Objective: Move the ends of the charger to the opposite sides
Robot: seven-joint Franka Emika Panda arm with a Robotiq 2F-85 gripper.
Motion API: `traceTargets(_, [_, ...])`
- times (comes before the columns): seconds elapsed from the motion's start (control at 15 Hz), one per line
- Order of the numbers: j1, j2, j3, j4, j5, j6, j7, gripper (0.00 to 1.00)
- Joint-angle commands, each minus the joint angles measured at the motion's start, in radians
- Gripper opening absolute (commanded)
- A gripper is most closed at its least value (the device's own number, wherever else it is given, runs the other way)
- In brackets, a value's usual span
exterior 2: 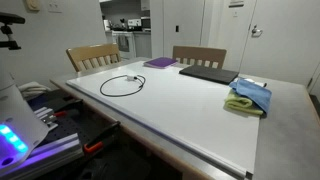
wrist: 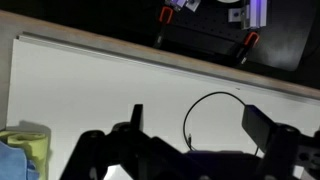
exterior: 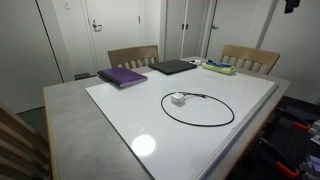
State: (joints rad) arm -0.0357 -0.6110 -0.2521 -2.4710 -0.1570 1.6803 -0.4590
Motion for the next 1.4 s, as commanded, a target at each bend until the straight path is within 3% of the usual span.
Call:
traceTargets(0.0, [-0.008,0.002,0.007,0.001,0.004,-0.001,-0.004,1.00])
traceTargets(0.67, [0.091,0.137,0.015,0.066,0.005,0.018,-0.239,1.00])
traceTargets(1.33, [0.096,0.308,0.079,0.160,-0.013,0.067,-0.404,1.00])
